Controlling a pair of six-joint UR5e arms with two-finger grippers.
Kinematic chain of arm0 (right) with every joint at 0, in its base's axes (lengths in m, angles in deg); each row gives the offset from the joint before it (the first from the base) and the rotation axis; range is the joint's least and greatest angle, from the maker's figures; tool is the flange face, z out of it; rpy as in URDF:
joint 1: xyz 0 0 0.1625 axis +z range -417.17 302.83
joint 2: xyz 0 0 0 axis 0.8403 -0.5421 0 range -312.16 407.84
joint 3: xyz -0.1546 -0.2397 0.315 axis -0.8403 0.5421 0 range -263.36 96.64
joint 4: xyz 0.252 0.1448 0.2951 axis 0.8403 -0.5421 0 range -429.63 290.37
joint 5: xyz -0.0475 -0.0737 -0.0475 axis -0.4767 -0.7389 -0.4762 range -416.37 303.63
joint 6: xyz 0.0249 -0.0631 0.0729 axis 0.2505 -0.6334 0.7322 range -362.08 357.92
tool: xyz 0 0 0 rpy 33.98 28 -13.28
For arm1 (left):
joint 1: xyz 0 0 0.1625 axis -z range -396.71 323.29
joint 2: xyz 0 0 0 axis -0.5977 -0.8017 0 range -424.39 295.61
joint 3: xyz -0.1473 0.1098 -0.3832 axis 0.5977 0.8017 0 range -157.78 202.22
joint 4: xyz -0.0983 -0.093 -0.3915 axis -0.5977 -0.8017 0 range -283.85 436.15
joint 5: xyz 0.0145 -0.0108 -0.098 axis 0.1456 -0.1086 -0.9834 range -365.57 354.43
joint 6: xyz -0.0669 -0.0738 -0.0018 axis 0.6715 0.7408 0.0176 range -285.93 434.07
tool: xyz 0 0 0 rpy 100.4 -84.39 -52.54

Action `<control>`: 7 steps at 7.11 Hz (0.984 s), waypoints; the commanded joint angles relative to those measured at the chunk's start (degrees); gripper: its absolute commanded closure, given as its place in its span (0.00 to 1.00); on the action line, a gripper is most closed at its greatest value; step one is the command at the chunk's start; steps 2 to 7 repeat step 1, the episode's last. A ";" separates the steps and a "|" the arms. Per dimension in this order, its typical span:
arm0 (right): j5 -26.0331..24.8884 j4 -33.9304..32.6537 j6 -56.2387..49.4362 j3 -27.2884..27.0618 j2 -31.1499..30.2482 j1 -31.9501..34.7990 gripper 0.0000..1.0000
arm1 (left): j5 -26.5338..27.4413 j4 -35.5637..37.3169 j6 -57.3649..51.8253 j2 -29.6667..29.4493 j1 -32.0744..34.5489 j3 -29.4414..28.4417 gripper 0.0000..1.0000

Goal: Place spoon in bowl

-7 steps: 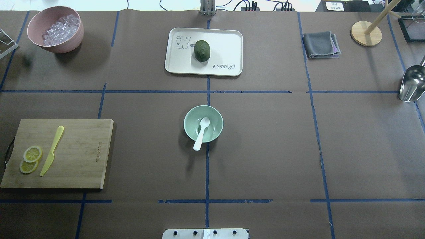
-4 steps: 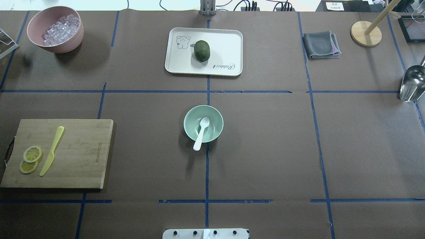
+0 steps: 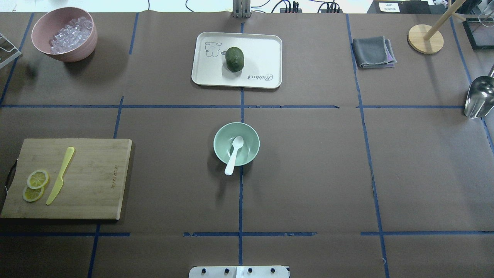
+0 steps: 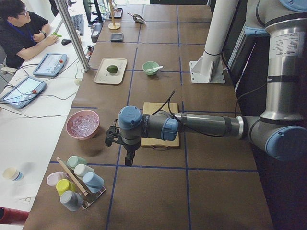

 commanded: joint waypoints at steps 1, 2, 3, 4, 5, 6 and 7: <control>-0.01 0.00 0.09 0.01 -0.08 0.00 0.00 | 0.17 -0.05 -0.12 0.21 -0.21 -0.36 0.00; -0.01 0.00 0.09 0.01 -0.08 0.00 0.00 | 0.17 -0.05 -0.12 0.21 -0.21 -0.36 0.00; -0.01 0.00 0.09 0.01 -0.08 0.00 0.00 | 0.17 -0.05 -0.12 0.21 -0.21 -0.36 0.00; -0.01 0.00 0.09 0.01 -0.08 0.00 0.00 | 0.17 -0.05 -0.12 0.21 -0.21 -0.36 0.00; -0.01 0.00 0.09 0.01 -0.08 0.00 0.00 | 0.17 -0.05 -0.12 0.21 -0.21 -0.36 0.00; -0.01 0.00 0.09 0.01 -0.08 0.00 0.00 | 0.17 -0.05 -0.12 0.21 -0.21 -0.36 0.00; -0.01 0.00 0.09 0.01 -0.08 0.00 0.00 | 0.17 -0.05 -0.12 0.21 -0.21 -0.36 0.00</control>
